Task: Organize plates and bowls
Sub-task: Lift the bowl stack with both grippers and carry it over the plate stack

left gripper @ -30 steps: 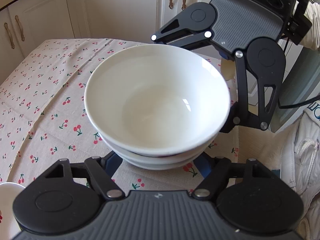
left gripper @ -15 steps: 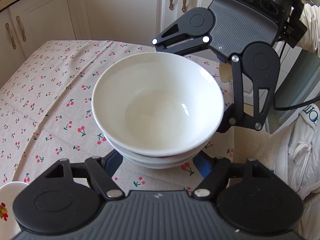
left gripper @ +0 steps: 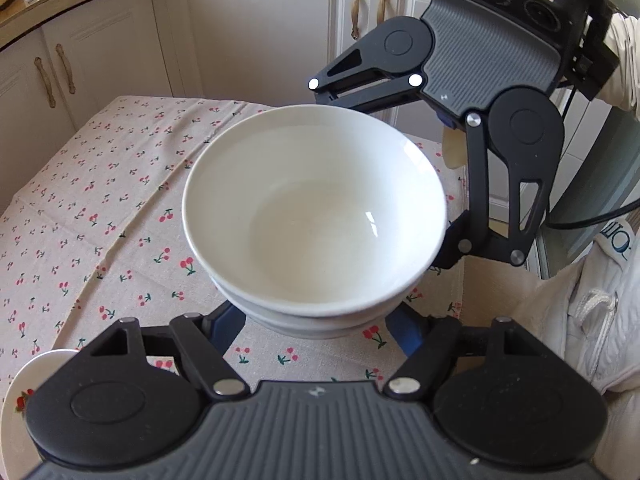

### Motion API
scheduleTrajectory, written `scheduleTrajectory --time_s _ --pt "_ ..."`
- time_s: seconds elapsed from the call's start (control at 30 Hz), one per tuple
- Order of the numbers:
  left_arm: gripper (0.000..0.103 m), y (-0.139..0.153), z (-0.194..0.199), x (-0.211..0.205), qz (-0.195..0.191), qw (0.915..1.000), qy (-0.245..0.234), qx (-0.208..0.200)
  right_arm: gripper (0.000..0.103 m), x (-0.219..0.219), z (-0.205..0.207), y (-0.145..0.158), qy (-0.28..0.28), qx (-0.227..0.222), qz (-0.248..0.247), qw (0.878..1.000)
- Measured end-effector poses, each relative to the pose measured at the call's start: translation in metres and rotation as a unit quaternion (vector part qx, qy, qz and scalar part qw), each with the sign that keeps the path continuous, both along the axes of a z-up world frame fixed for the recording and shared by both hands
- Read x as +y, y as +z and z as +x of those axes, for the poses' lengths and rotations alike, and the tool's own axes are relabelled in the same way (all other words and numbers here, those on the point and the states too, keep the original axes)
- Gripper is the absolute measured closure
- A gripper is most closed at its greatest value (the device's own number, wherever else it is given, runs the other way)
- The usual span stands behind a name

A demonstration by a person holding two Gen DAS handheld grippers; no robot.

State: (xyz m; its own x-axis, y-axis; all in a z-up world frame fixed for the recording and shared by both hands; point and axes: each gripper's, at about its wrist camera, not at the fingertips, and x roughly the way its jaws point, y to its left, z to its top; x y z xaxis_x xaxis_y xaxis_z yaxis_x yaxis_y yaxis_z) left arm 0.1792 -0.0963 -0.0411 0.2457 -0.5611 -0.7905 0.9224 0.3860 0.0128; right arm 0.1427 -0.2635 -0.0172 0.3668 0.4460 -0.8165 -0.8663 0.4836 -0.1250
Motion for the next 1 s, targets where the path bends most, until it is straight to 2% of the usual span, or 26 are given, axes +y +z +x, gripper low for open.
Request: scheduleTrajectory --time_s 0.27,0.47,0.73,1.0 --pt "0.027 0.025 -0.006 0.056 -0.003 0.9977 0.060 -0.031 0.013 0.055 0.012 0.024 0.057 -0.033 0.001 0.998" --pt "0.027 0.031 -0.003 0.101 0.009 0.9926 0.113 -0.042 0.013 0.105 0.031 0.026 0.105 -0.046 0.003 0.993" --pt "0.027 0.022 0.012 0.145 0.011 0.9865 0.160 -0.033 0.013 0.162 0.060 0.013 0.144 -0.037 -0.004 0.989" --pt "0.027 0.007 0.024 0.162 0.007 0.9845 0.175 -0.016 0.013 0.188 0.083 -0.003 0.149 -0.013 -0.011 0.989"
